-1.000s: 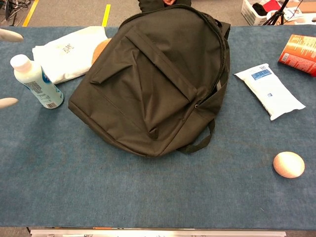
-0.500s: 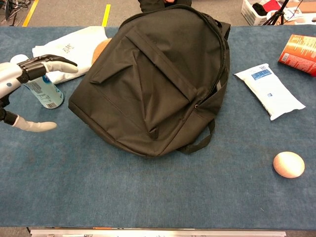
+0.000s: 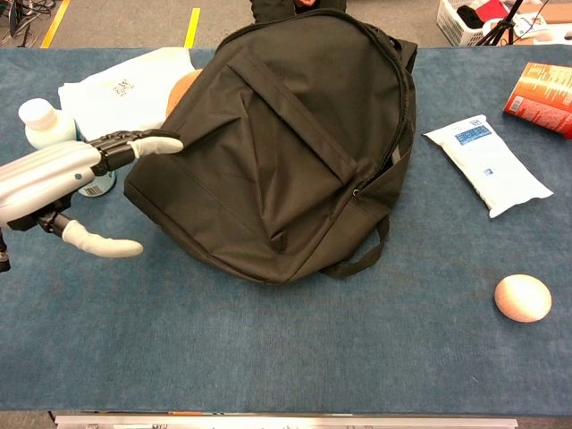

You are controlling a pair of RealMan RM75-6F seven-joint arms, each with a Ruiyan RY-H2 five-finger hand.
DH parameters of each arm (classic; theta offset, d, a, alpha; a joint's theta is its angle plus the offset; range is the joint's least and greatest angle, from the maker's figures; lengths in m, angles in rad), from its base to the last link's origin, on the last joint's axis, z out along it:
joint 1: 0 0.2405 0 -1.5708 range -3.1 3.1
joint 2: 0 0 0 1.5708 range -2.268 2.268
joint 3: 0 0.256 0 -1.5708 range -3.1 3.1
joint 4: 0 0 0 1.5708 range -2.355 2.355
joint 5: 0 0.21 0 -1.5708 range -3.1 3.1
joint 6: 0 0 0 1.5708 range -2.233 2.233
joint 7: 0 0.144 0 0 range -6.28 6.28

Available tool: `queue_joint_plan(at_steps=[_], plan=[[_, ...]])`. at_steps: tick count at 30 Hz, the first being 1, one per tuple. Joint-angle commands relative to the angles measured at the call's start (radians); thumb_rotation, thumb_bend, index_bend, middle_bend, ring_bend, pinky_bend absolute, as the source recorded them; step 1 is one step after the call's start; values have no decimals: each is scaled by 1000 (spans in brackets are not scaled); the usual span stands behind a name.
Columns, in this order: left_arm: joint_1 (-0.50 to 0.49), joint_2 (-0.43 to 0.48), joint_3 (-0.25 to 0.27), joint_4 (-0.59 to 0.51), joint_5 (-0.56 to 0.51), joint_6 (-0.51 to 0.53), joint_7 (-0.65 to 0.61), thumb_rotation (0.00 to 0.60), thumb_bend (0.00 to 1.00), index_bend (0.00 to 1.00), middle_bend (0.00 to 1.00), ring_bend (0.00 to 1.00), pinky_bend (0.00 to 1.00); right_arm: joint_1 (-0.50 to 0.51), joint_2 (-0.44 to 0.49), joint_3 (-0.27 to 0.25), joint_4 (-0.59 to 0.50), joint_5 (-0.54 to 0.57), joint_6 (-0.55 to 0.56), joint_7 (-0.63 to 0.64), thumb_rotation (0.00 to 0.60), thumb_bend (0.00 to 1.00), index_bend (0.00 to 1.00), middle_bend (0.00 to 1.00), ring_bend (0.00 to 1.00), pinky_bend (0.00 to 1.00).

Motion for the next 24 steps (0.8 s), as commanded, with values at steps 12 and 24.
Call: queue_joint_plan(at_steps=[12, 24], plan=[[-37, -143, -61, 88, -94, 12, 66, 135, 24, 0, 0, 0, 0, -1, 2, 1, 1, 5, 1, 0, 600, 129, 215, 343, 201, 181], [-45, -277, -74, 206, -163, 3, 204, 113, 24, 0, 0, 0, 0, -6, 6, 2, 4, 14, 1, 5, 600, 129, 215, 343, 200, 181]])
